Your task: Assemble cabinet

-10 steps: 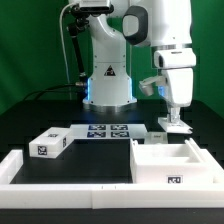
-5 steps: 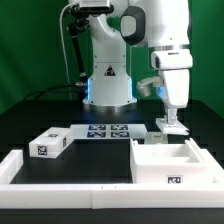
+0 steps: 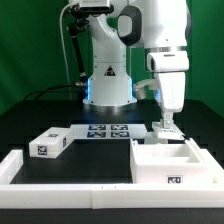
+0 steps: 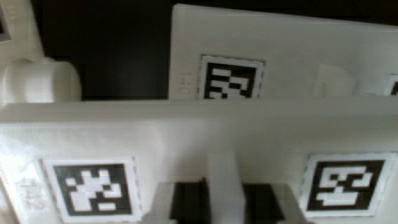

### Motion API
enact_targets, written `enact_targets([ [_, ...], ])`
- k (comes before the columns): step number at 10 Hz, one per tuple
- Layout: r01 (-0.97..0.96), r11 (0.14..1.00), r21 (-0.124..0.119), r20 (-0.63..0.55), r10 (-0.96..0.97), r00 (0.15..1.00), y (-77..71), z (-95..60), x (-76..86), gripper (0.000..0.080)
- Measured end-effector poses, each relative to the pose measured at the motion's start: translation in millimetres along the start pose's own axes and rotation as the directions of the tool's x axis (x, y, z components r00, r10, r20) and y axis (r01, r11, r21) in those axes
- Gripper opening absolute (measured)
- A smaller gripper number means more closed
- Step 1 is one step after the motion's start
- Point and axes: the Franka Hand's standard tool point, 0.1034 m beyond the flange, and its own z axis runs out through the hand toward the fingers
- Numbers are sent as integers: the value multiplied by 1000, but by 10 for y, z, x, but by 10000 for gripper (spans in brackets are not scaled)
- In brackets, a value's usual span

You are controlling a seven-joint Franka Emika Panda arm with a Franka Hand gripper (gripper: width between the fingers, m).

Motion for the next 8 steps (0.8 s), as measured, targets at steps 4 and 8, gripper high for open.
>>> enact_targets([
  [4,-9,1000,0,1,9,1000,85,25,-2,70],
  [8,-14,1000,-8,-1,14,1000,225,33,26,70],
])
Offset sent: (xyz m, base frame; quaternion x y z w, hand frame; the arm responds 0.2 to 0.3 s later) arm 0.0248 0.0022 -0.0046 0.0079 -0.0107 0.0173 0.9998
